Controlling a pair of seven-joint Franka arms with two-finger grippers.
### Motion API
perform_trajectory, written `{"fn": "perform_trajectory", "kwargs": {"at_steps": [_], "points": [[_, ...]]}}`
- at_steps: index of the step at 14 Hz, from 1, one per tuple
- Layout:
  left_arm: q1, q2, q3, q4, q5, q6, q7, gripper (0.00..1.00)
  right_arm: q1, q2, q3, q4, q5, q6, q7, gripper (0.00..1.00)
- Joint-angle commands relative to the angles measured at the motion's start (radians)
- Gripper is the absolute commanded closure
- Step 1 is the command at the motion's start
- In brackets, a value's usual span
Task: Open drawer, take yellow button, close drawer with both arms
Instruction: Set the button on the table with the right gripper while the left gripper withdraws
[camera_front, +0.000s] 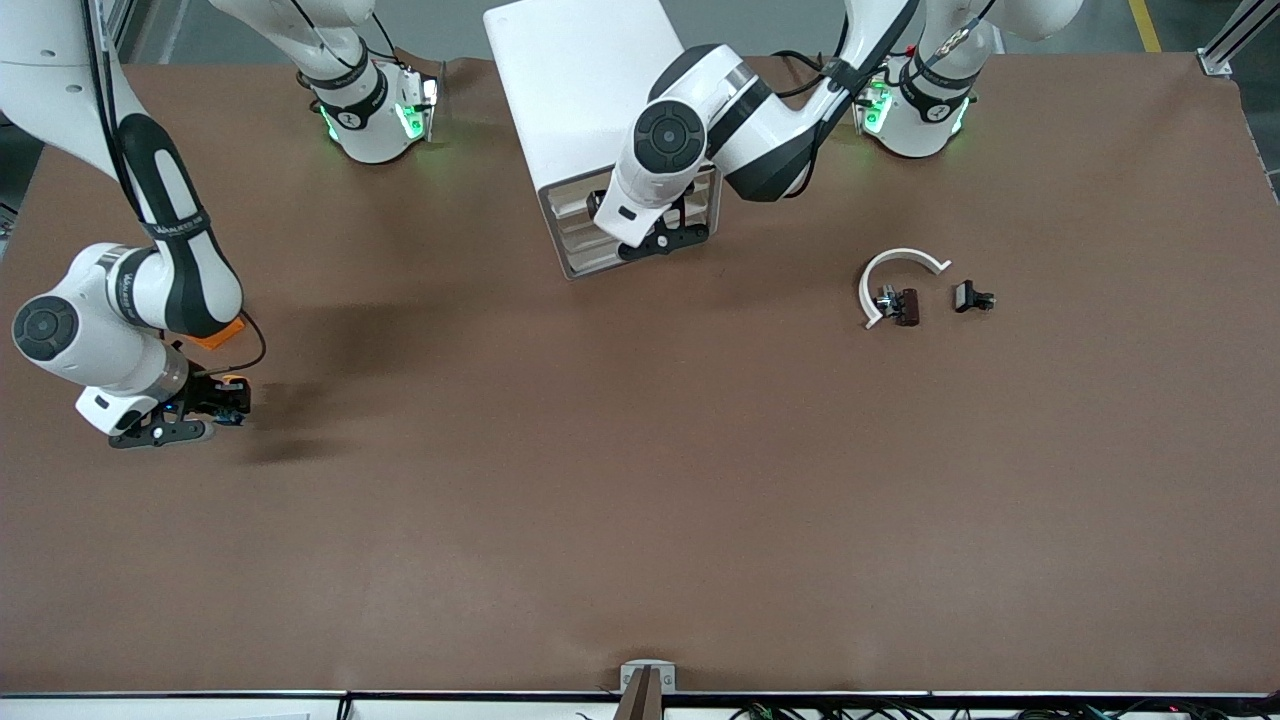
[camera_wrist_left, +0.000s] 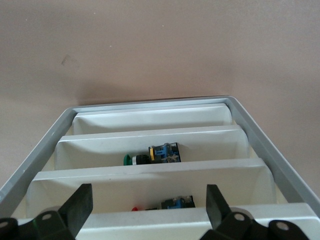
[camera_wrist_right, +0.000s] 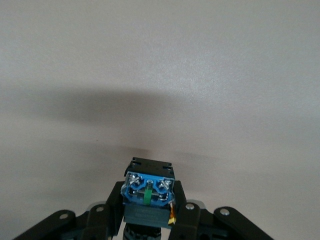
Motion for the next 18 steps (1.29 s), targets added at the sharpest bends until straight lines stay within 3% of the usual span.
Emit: {"fn": "perform_trajectory", "kwargs": {"at_steps": [1,3,6,7,9,13,18], "points": [[0.067,0.006,-0.001,0.045,-0.007,-0.011,-0.009,0.0,-0.025,0.032,0.02,0.001,-0.005,0.042,0.017,0.8],[0.162,0.004,0.005,0.082,0.018,-0.013,0.005,0.0,-0.024,0.06,0.022,0.001,-0.004,0.07,0.019,0.79],[0.3,-0.002,0.006,0.143,0.204,-0.019,0.035,0.0,-0.025,0.066,0.022,0.001,-0.002,0.07,0.019,0.74],[0.343,-0.005,0.005,0.154,0.286,-0.019,0.06,0.0,-0.025,0.066,0.022,0.001,-0.002,0.068,0.017,0.54],[0.449,-0.017,0.005,0.163,0.374,-0.019,0.138,0.0,-0.027,0.063,0.022,0.01,-0.002,0.065,0.017,0.0],[0.596,-0.031,0.006,0.203,0.38,-0.066,0.368,0.0,-0.022,-0.007,0.028,0.042,-0.002,-0.025,0.013,0.0],[0.684,-0.074,0.006,0.293,0.424,-0.186,0.443,0.0,0.039,-0.168,0.033,0.098,0.022,-0.264,0.09,0.0]]}}
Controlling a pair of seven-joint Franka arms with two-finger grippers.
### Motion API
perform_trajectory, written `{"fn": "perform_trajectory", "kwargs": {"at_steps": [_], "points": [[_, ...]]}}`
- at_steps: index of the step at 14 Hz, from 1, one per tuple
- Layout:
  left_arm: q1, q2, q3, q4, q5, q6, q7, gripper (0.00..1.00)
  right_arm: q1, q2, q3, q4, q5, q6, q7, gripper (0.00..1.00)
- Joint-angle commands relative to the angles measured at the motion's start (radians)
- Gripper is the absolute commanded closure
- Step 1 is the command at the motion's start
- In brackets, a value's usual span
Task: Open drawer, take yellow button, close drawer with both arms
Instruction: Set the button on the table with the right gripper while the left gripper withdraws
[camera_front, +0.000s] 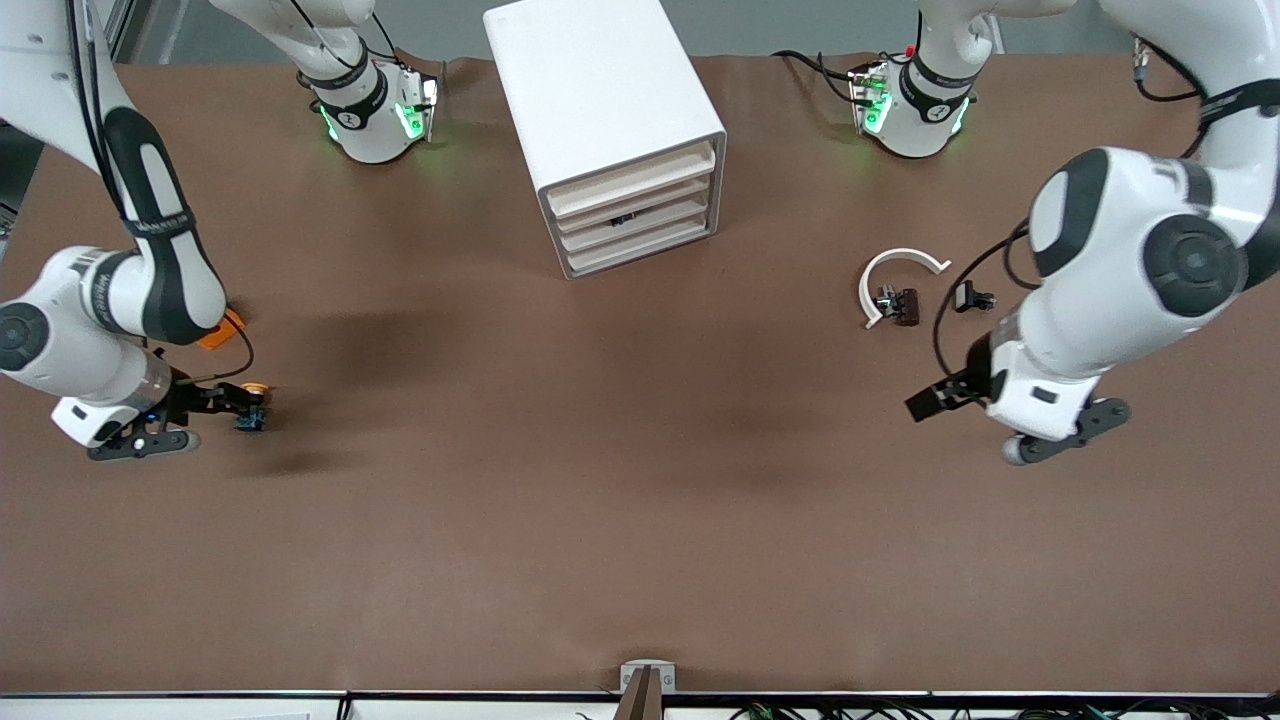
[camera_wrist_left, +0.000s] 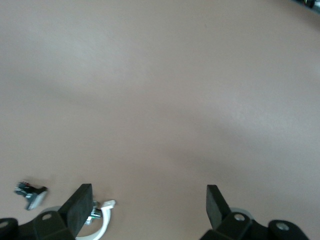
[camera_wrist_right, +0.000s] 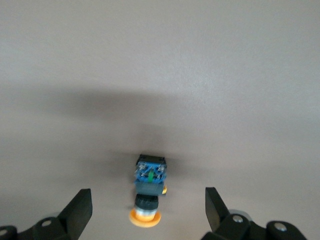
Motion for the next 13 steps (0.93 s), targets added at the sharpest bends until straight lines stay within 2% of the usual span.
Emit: {"fn": "perform_trajectory", "kwargs": {"at_steps": [1,6,11,13], "points": [[0.022,-0.052,-0.013,0.054,0.069,-0.101,0.058,0.0,0.055,-0.139,0.006,-0.011,0.024,-0.127,0.101,0.0],[0.077,-0.188,-0.013,0.04,0.054,-0.253,0.274,0.0,0.102,-0.283,0.006,0.048,0.038,-0.358,0.164,0.0],[0.111,-0.397,-0.001,-0.15,0.022,-0.261,0.405,0.0,0.139,-0.325,0.008,0.188,0.042,-0.54,0.24,0.0],[0.111,-0.411,0.005,-0.156,0.02,-0.272,0.419,0.0,0.168,-0.34,0.008,0.199,0.042,-0.567,0.313,0.0]]}}
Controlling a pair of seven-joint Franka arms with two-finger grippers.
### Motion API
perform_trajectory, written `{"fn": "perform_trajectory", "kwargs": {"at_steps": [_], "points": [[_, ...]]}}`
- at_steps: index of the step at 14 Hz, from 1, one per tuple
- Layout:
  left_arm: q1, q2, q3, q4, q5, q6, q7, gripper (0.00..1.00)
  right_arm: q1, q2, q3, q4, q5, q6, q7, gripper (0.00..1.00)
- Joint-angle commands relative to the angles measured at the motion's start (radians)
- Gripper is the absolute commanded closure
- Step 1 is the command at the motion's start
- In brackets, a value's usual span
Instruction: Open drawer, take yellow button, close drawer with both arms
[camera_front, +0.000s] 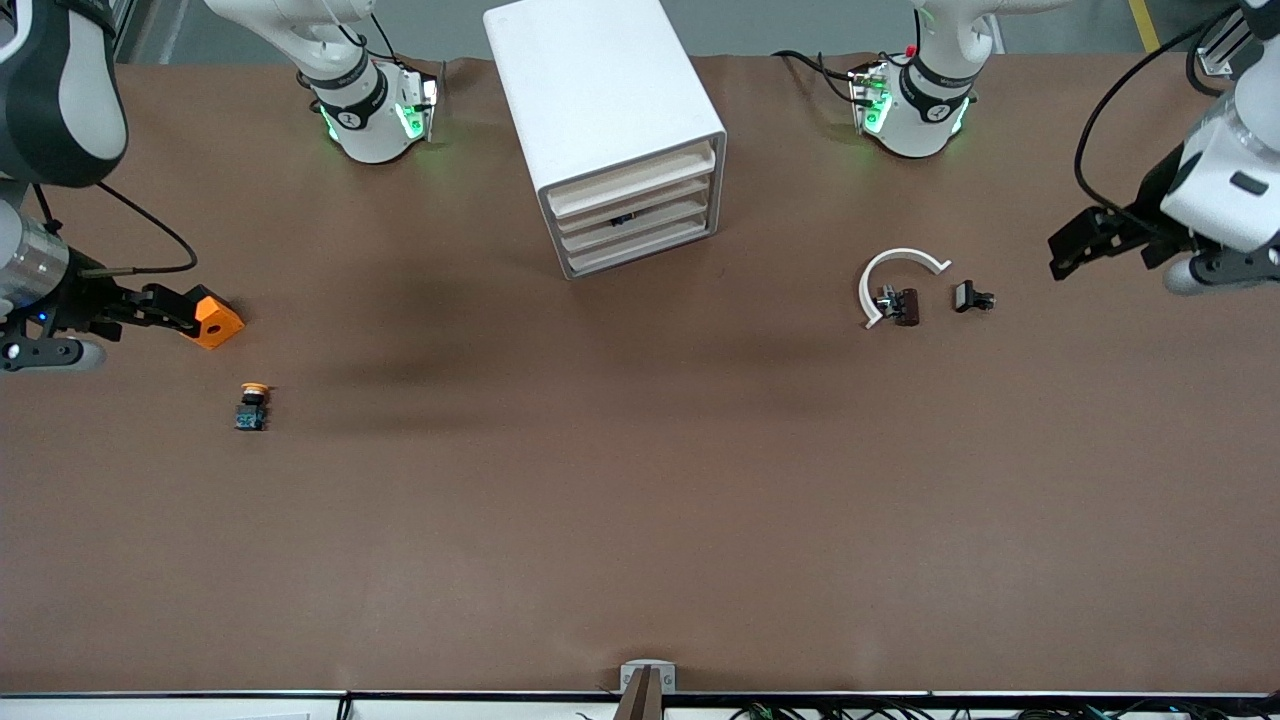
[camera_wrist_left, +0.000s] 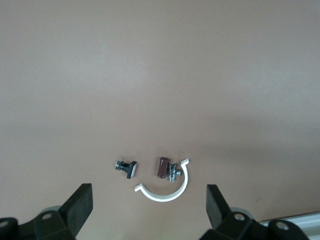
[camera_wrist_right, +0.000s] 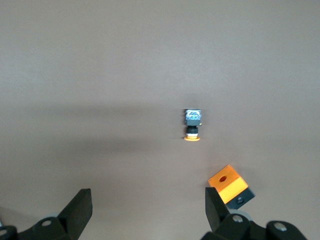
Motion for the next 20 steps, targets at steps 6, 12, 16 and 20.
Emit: {"fn": "perform_trajectory", "kwargs": {"at_steps": [6,12,16,20], "points": [[0.013,-0.071,0.003,-0.055,-0.018,-0.043,0.042,0.0,0.034,-0.058,-0.003,0.104,0.011,-0.141,0.057,0.0],[0.037,-0.07,0.007,-0.05,-0.017,-0.046,0.043,0.0,0.022,-0.05,-0.014,0.186,0.011,-0.201,0.021,0.0],[0.037,-0.059,0.007,-0.022,-0.017,-0.047,0.043,0.0,-0.004,-0.047,-0.014,0.235,0.011,-0.216,0.018,0.0],[0.036,-0.052,0.006,-0.013,-0.015,-0.049,0.043,0.0,-0.016,-0.044,-0.012,0.238,0.011,-0.258,0.021,0.0]]}}
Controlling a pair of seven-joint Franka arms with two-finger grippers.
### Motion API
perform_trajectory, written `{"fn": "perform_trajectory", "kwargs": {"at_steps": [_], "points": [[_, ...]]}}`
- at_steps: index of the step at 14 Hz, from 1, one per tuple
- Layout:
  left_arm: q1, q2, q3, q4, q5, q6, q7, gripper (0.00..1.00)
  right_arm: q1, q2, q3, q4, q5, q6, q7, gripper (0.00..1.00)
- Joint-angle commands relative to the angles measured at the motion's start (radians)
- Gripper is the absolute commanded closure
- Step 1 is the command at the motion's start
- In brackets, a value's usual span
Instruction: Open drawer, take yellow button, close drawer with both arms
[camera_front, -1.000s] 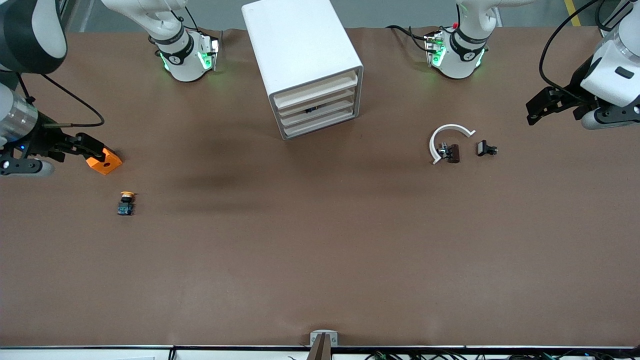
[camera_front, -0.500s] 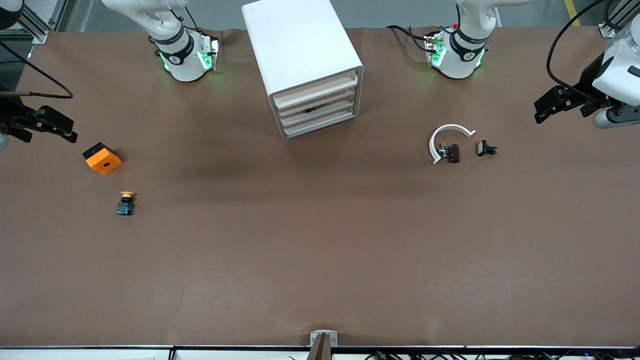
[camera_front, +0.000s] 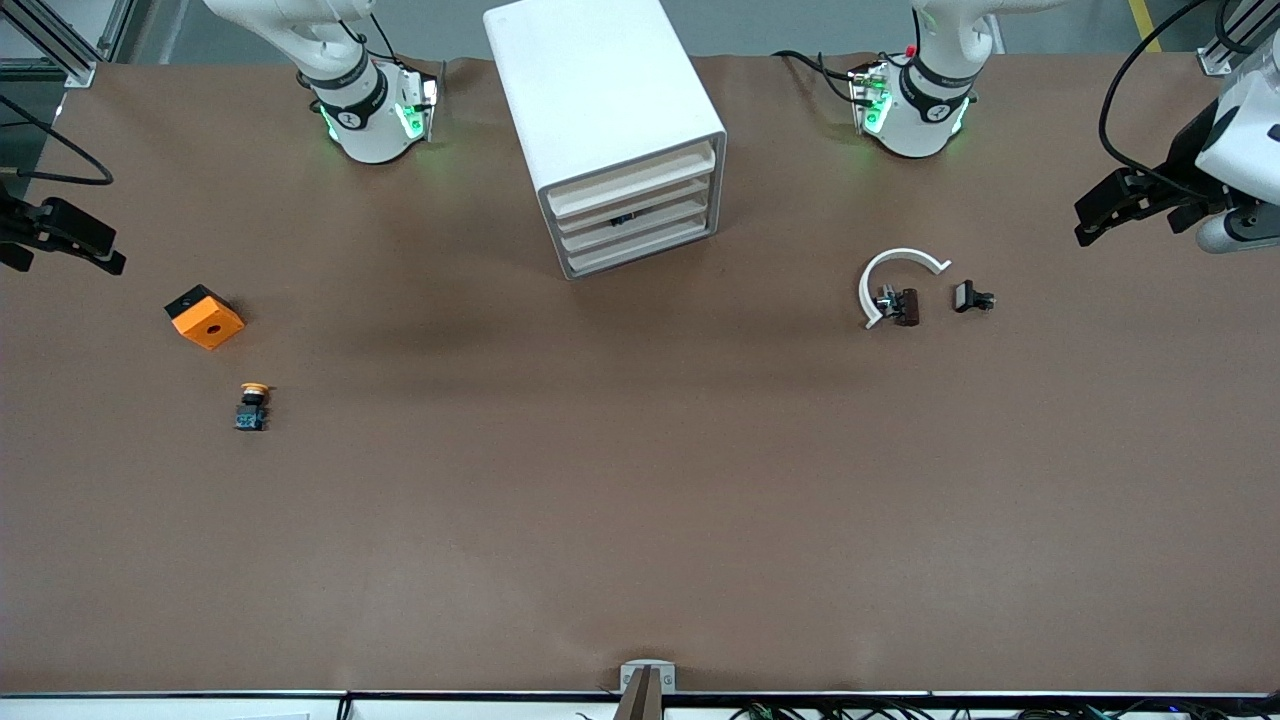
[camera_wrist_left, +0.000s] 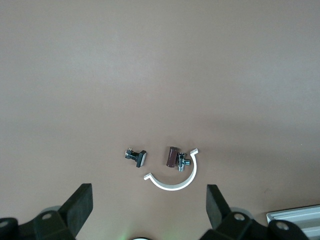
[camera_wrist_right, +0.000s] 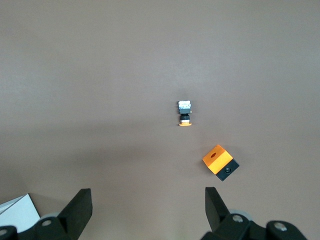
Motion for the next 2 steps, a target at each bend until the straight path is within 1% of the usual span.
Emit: {"fn": "perform_trajectory", "kwargs": {"at_steps": [1,2], "points": [[0.007,-0.001,-0.002,0.012,-0.016,-0.014,0.029,0.0,-0.011,0.013,0.007,0.033,0.012,-0.018,-0.008,0.0],[0.007,-0.001,-0.002,0.012,-0.017,-0.014,0.031,0.0,-0.011,0.013,0.007,0.037,0.012,-0.018,-0.008,0.0]]}}
